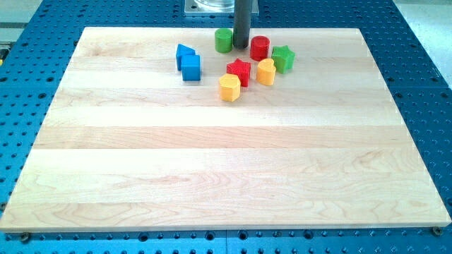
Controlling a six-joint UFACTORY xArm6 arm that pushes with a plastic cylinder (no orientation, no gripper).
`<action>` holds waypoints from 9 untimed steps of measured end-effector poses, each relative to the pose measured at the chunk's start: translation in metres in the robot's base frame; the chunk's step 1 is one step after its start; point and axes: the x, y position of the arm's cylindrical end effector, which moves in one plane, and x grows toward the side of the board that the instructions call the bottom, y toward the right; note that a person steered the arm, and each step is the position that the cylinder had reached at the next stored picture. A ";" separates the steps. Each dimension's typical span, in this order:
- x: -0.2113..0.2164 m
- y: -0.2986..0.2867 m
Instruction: Place the green circle at the left of the red star
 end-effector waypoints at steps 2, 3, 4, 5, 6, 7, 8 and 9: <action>-0.019 0.034; 0.017 0.068; 0.016 0.064; 0.001 0.025; -0.016 0.022; -0.052 0.042; -0.039 -0.037; 0.027 -0.032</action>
